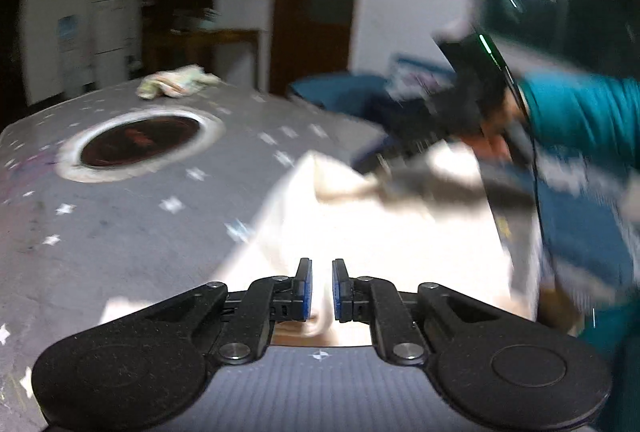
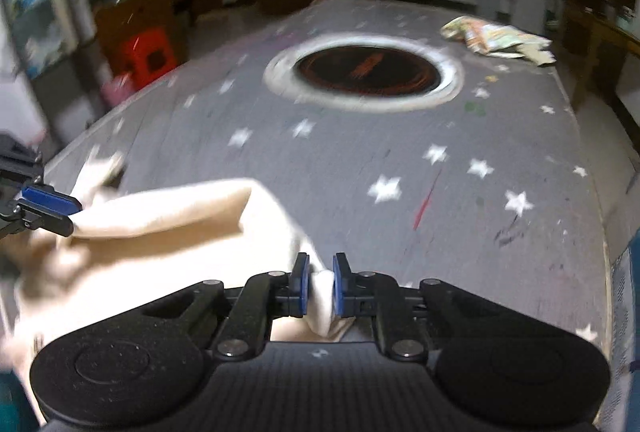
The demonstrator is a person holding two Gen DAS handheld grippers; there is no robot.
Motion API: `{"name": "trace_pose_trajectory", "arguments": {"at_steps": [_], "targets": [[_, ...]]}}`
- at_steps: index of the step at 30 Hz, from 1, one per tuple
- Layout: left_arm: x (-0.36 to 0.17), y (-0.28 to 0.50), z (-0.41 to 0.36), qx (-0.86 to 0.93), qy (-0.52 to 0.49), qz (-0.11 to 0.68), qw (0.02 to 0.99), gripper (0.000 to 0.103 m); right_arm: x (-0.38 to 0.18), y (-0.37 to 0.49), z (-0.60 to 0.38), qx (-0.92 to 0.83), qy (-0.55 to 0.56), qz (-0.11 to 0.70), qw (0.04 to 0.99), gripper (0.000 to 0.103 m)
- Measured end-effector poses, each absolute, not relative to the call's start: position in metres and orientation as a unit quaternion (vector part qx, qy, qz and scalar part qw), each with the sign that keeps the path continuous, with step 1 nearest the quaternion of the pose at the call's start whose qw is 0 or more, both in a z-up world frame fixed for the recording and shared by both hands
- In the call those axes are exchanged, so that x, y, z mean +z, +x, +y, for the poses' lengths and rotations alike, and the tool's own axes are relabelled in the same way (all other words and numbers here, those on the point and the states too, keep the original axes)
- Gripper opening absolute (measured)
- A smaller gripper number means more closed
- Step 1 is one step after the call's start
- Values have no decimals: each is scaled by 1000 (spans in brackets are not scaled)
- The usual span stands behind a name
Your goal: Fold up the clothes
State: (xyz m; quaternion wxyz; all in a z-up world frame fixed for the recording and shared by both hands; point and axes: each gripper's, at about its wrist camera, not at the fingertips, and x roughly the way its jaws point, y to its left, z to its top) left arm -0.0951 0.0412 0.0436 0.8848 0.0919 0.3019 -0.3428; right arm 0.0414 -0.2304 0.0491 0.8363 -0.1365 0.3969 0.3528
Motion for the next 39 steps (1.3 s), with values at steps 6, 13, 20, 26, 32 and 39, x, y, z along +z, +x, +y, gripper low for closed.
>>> {"name": "trace_pose_trajectory", "arguments": {"at_steps": [6,13,20,26,32,39], "targets": [[45,-114,50,-338,84,302,887,16,58,29,-239,362,-149,397,830,18],[60,-66,82,-200,-60,326,922,39,66,57,-261,310,-47,395,863,23],[40,-32,72,-167,-28,392,904,47,46,82,-283,282,48,443,850,36],[30,-34,67,-203,-15,398,894,30,28,77,-277,302,53,478,823,37],[38,-36,68,-211,-2,383,899,18,35,66,-264,330,25,474,816,15],[76,-15,71,-158,64,308,936,16,75,68,-242,307,-59,372,874,6]]}}
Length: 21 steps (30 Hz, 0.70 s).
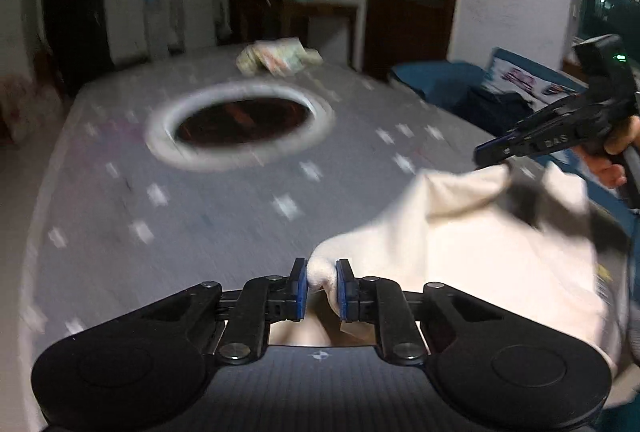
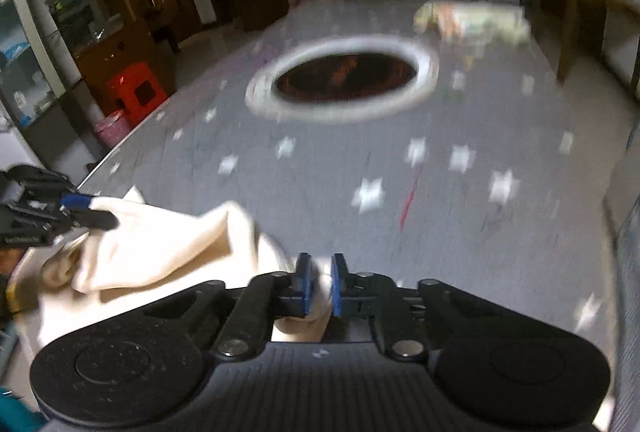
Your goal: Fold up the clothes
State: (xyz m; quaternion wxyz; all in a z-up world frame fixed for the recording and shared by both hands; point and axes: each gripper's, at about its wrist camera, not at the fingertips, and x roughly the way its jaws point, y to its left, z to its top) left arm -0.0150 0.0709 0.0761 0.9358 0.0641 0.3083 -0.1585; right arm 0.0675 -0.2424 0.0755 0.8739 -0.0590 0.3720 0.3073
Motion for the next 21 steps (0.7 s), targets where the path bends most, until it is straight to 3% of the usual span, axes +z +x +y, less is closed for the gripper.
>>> {"name": "trace_pose_trajectory", "arguments": {"at_steps": [4,6,7,9,21], "targets": [[86,11,76,-75,84,251,961,23,99,76,-229,237,-94,272,928,6],[79,24,81,-33,82,260,962,42,100,84,-223,195,-101,257,941,11],[75,28,86,-24,67,270,960,46,99,88,-223,195,-85,267,940,14],[70,28,96,-22,32,282,958,46,95,93,-223,200,-59,284,936,31],[34,-4,121,-6,-16,358,934,46,36,77,-183,300,-87,372,874,37]]}}
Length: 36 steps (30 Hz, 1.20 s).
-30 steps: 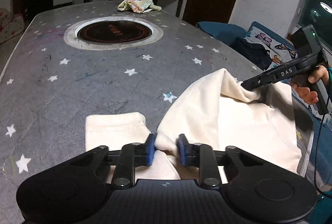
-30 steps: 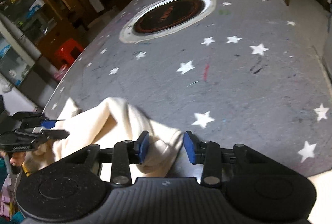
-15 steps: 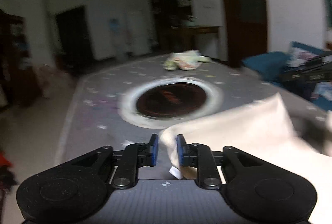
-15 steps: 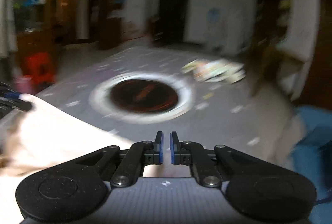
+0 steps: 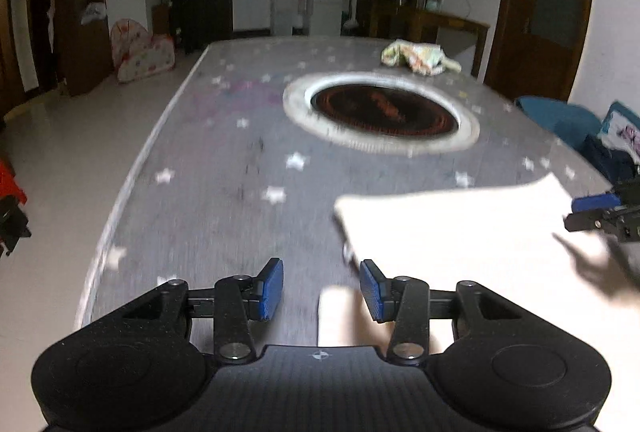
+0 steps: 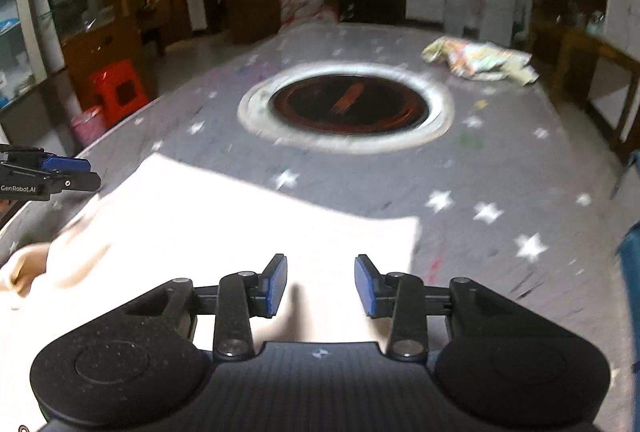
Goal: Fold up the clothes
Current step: 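Lay the sweatshirt flat and open both grippers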
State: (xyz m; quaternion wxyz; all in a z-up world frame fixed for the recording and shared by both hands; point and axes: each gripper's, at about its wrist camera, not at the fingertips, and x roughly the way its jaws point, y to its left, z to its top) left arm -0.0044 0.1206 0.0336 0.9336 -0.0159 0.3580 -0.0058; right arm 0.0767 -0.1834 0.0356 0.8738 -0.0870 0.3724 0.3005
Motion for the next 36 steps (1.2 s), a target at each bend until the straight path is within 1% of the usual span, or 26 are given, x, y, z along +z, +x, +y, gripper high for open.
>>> {"name": "trace_pose_trajectory", "arguments": {"at_steps": [2,3,4,5,6,7,8,10,12,15,17,20,24,28,32,36], "targets": [[27,-8,118,-10,-9,366,930,46,28,74,-178,300,-92,381,870,37],[25,-9,117,-12,-7,366,931,46,25,74,-176,299,-94,384,869,40],[23,-11,116,-15,-5,364,931,45,24,73,-175,298,-95,383,869,44],[22,-12,114,-19,-2,362,932,44,24,73,-175,297,-96,382,870,53],[22,-13,112,-23,1,359,933,44,23,72,-174,297,-97,381,870,56],[22,-14,111,-30,0,357,934,36,24,70,-173,294,-100,381,871,56],[21,-14,111,-37,-2,356,934,23,24,68,-173,294,-105,379,871,57],[22,-17,110,-37,-2,350,936,11,22,69,-171,294,-114,375,871,58],[24,-23,116,-16,-10,340,940,6,22,69,-168,290,-117,376,872,62],[31,-36,132,31,-34,322,946,6,23,69,-167,275,-120,379,875,68],[37,-52,146,84,-47,306,947,6,22,71,-167,273,-119,379,876,68],[46,-82,170,162,-78,283,942,6,21,71,-168,268,-119,379,878,73],[49,-122,195,242,-121,266,925,6,21,69,-167,261,-122,375,881,76],[36,-143,208,282,-133,286,906,6,20,68,-166,255,-126,370,884,79],[23,-149,217,297,-147,306,892,6,20,68,-165,252,-130,369,885,80],[21,-143,215,312,-114,309,891,6,22,65,-164,249,-143,363,887,80]]}}
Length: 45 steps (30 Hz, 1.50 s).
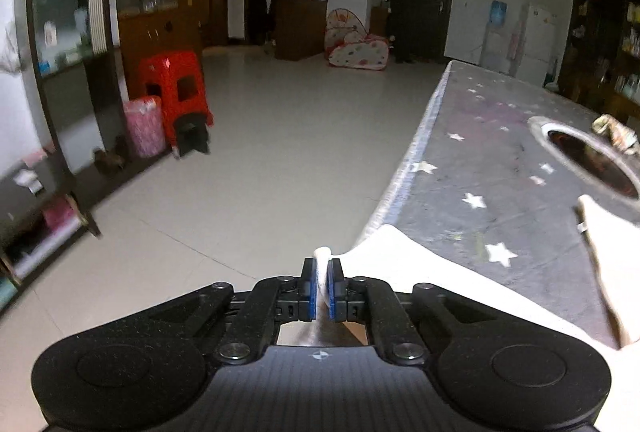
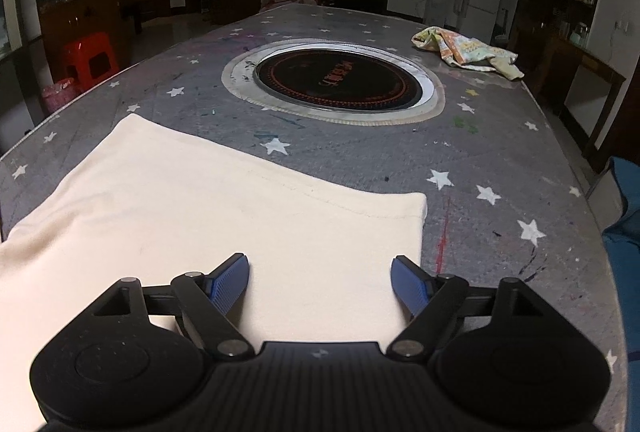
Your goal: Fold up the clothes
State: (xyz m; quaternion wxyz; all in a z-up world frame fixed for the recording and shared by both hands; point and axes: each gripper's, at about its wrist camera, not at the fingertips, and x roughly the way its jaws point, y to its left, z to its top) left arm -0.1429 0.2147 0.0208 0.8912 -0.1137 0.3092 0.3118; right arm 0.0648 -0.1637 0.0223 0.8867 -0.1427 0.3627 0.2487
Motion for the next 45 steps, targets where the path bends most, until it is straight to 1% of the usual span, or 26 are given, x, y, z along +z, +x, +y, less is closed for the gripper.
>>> {"name": "trace_pose_trajectory", "arguments": {"at_steps": [4,7,8,12,15,18,22,26,30,34,39,41,45], "targets": [[16,-136,218,316,-110,321,886,6,24,61,-165,254,-143,365,884,80],[13,-134,220,325,-103,333,879,13,22,60,-167,259,-138,368,882,81],[16,-134,221,336,-105,334,874,14,22,61,-169,259,-133,369,882,81],[39,-139,214,335,-109,301,886,14,24,62,-172,257,-126,369,884,80],[60,-133,185,250,-106,284,920,14,25,62,-174,256,-122,368,885,80],[70,-118,149,116,-123,289,942,14,23,62,-176,252,-115,370,887,80],[65,-96,100,-34,-132,311,941,14,21,60,-177,250,-112,368,888,80],[49,-73,70,-90,-124,337,929,14,21,58,-176,251,-117,366,889,80],[32,-66,70,-65,-106,367,922,14,21,58,-178,252,-116,365,889,80],[23,-74,91,-46,-113,378,918,13,19,59,-178,254,-118,363,889,82],[36,-77,95,-53,-118,381,916,14,19,61,-177,256,-119,361,889,83],[42,-69,89,-61,-110,369,921,21,20,61,-177,257,-117,360,889,83],[40,-43,83,-78,-109,373,918,23,19,62,-177,257,-116,358,890,83]]}}
